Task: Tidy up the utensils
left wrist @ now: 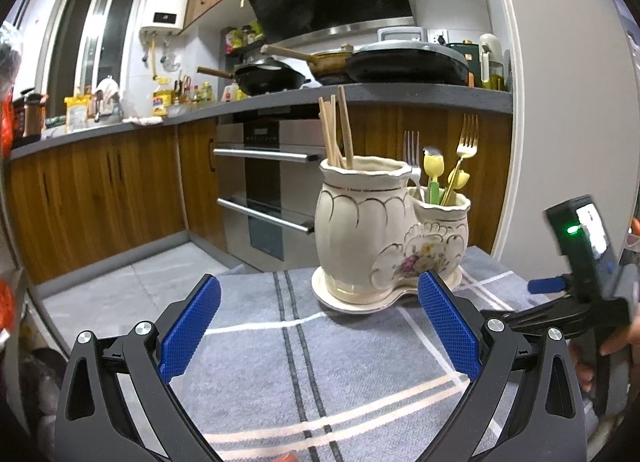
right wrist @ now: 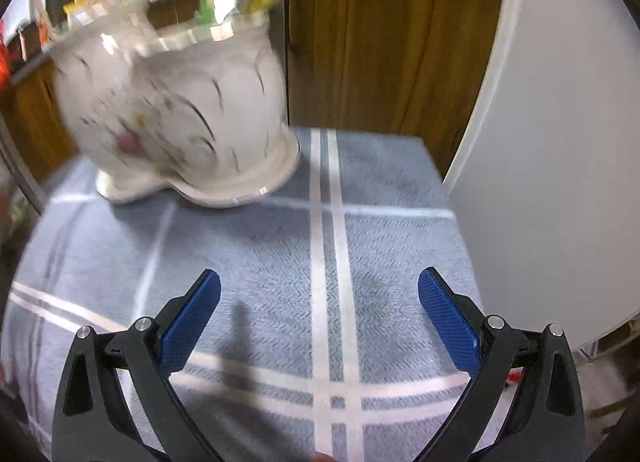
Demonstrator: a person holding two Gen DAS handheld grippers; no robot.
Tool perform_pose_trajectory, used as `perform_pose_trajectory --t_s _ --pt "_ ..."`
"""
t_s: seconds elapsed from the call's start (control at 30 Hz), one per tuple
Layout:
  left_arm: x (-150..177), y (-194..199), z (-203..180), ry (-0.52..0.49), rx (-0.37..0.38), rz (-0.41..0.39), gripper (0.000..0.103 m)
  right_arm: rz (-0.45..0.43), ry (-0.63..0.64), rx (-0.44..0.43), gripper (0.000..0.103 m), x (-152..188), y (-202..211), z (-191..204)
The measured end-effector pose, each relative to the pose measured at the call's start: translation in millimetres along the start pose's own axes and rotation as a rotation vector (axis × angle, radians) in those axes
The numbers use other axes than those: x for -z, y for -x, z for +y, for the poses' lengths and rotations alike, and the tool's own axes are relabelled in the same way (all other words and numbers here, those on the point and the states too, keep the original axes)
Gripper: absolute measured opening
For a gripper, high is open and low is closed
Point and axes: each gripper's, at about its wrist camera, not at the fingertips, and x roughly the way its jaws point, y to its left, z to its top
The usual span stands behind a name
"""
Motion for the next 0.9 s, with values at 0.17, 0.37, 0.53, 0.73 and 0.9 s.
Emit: perform_pose_trajectory --t_s 0.17,0.37,0.53,0.73,0.9 --pt "-0.3 -1.8 7.4 0.030 0.017 0.017 0.098 0.039 -0.033 -0.024 0.098 -3.9 -11.3 -7.4" --pt "1.7 -3.8 22.9 0.085 0.033 0.050 0.098 0.048 -0.053 -0.040 0.099 1.7 -8.6 -15.1" --pt "2.5 -5.2 41.1 0.153 0.056 0.064 0.098 0.048 -0.053 -0.040 0.099 3.5 -6.2 -17.3" --pt "4.4 -12.2 54.6 0.210 0.112 0.103 0.098 0.049 -0.053 -0.040 0.099 1.8 -7.5 -14.9" --pt "9.2 -17.9 73.0 0.303 0.169 0.129 0.098 0.049 -0.053 -0.039 0.099 1.5 -7.7 -14.2"
